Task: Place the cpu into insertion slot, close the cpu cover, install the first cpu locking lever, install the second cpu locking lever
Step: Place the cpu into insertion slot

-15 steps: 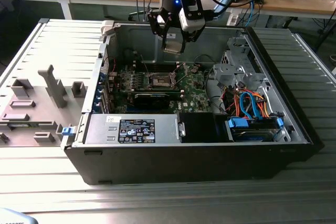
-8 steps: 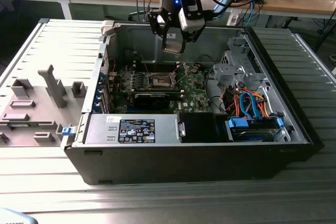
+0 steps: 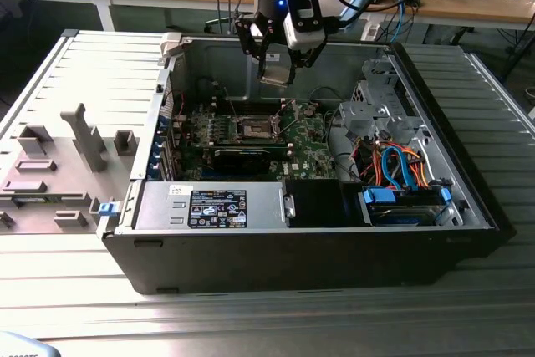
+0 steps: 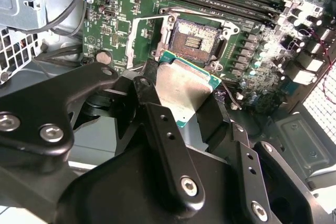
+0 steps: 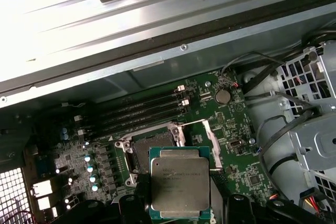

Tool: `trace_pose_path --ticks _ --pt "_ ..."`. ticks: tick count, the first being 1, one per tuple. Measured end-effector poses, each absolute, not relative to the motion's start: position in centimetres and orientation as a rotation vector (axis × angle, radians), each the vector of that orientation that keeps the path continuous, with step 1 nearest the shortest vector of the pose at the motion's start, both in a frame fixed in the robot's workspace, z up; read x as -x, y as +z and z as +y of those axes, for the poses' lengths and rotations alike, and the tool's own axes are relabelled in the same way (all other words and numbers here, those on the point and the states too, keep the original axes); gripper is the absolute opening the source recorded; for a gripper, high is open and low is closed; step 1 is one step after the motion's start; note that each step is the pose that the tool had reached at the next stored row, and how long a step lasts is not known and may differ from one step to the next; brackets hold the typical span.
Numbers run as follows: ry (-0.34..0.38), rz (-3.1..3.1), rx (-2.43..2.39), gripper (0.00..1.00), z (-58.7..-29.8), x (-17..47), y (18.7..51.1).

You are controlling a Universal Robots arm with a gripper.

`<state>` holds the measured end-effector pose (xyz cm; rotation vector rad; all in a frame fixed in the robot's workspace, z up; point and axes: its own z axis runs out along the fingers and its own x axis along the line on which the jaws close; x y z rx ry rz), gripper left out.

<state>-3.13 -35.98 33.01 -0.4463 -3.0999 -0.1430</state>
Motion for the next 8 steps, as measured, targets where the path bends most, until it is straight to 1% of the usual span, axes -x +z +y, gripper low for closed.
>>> trace_pose_path --ticks 8 --pt "-0.143 -3.097 0.469 0.55 -35.98 3.13 33.00"
